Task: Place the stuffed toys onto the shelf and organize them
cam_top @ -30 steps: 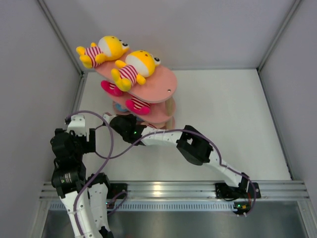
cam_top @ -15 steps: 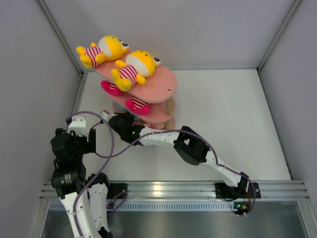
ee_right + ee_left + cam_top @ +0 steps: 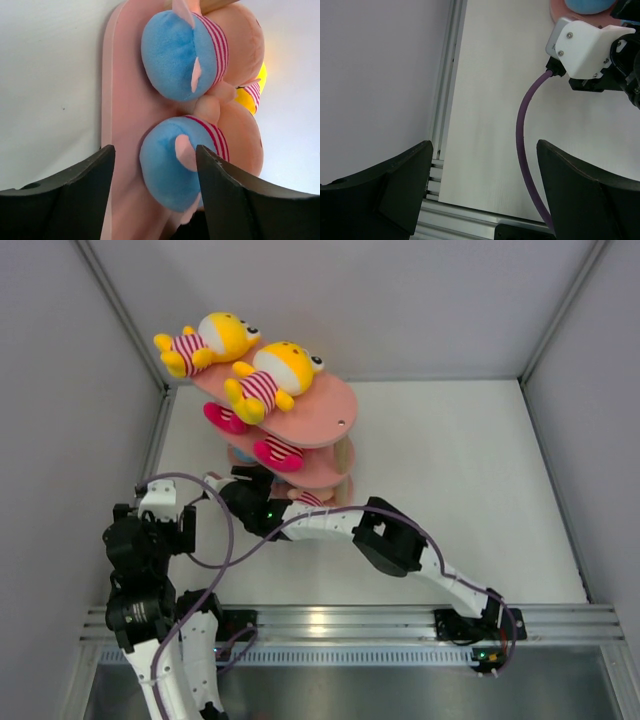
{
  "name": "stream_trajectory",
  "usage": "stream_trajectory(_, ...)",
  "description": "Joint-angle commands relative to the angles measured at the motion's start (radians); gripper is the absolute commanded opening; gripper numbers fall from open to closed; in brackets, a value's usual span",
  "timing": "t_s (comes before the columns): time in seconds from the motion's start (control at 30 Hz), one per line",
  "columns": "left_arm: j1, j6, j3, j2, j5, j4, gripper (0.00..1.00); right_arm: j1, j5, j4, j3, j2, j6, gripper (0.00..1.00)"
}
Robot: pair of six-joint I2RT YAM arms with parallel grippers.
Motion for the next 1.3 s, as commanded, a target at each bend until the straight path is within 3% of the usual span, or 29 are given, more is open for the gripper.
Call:
stream_trajectory(0.0, -0.004, 0.007, -0.011, -0.011, 0.003, 0.0, 0.91, 0.026, 0.019, 0.026, -0.028, -0.12, -0.002, 0.68)
stream_trajectory(0.27, -0.004, -0.013, -0.012, -0.032, -0.023, -0.011, 0.91, 0.087, 0.019, 0.024, -0.138, -0.237, 0.029, 0.71)
stream_trajectory(0.4, -0.004, -0.019, -0.009, -0.04, -0.026, -0.014, 0.91, 0.118, 0.01, -0.1, -0.232, -0.348, 0.173, 0.7)
stream_trajectory(0.6, -0.004, -0.023, -0.004, -0.051, -0.014, -0.025, 0.92, 0.176, -0.07, -0.149, -0.436, -0.48, 0.363, 0.65)
stream_trajectory(0.9, -0.004, -0.024, -0.001, -0.049, -0.002, -0.023, 0.92, 0.227, -0.096, -0.149, -0.657, -0.551, 0.515, 0.35)
stream_trajectory(1.07, -0.002, -0.021, -0.011, -0.055, -0.003, -0.023, 0.92, 0.231, -0.065, -0.149, -0.698, -0.562, 0.515, 0.11)
stream_trajectory(1.27, -0.004, -0.021, -0.006, -0.06, 0.003, -0.023, 0.92, 0.225, -0.045, -0.158, -0.724, -0.557, 0.52, 0.08)
